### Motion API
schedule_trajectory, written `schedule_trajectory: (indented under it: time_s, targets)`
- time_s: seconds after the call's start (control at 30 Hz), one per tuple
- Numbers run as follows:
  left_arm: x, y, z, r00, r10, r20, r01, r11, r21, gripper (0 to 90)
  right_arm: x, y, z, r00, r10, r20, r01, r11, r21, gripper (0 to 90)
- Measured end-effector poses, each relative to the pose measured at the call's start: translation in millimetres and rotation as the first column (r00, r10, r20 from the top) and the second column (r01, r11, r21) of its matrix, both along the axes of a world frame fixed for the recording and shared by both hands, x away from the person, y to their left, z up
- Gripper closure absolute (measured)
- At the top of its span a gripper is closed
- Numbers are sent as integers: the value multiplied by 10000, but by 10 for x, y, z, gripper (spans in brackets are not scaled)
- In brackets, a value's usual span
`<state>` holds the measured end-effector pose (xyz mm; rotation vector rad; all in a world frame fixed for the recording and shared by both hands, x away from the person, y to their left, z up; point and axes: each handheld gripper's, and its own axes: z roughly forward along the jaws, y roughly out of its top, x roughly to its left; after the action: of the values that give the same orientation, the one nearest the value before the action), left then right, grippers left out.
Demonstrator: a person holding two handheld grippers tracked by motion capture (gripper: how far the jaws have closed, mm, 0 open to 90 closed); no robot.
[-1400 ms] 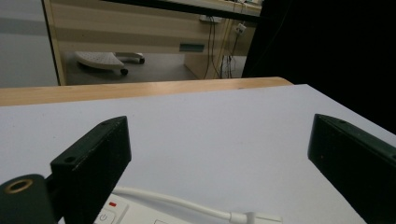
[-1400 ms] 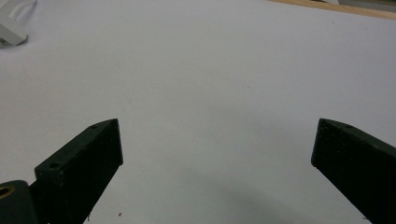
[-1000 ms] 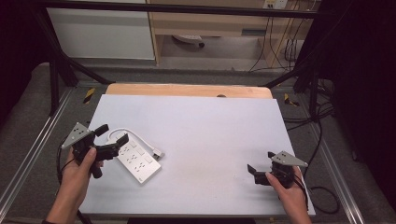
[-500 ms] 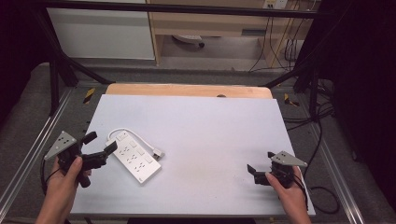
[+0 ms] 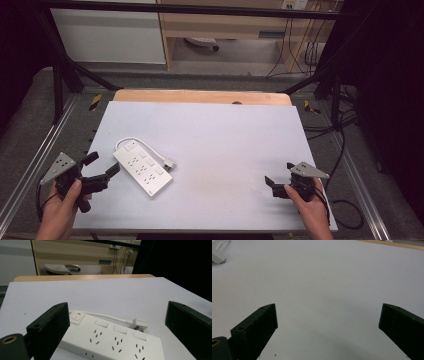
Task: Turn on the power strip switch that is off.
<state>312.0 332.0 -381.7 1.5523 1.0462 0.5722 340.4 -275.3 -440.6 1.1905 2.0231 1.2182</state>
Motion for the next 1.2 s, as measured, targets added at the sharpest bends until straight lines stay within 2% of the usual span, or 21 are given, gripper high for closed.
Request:
schedule_trajectory:
  time_s: [0.27, 0.47, 0.87, 1.07, 1.2]
  targets:
    - [-78, 49, -139, 9998, -30, -184, 32, 9999, 99, 58, 0, -1, -1, 10000, -2, -10, 2, 10000, -10, 26]
    - [-101, 85, -241, 9995, 42, -307, -41, 10000, 13, 61, 1, 0, -1, 10000, 17, -32, -17, 10000, -3, 26]
    - [-85, 64, -440, 9962, -5, -866, 24, 9998, 219, 74, 0, 1, -3, 10000, 24, -45, -24, 10000, -5, 26]
    - [-83, -3, -512, 9916, -250, -1267, 341, 9970, 696, 75, 3, -1, -6, 10000, 28, -62, -28, 10000, -31, 26]
    - [-79, -64, -562, 9853, -384, -1667, 594, 9907, 1226, 74, 3, 4, -10, 9999, 60, -115, -61, 10000, -45, 26]
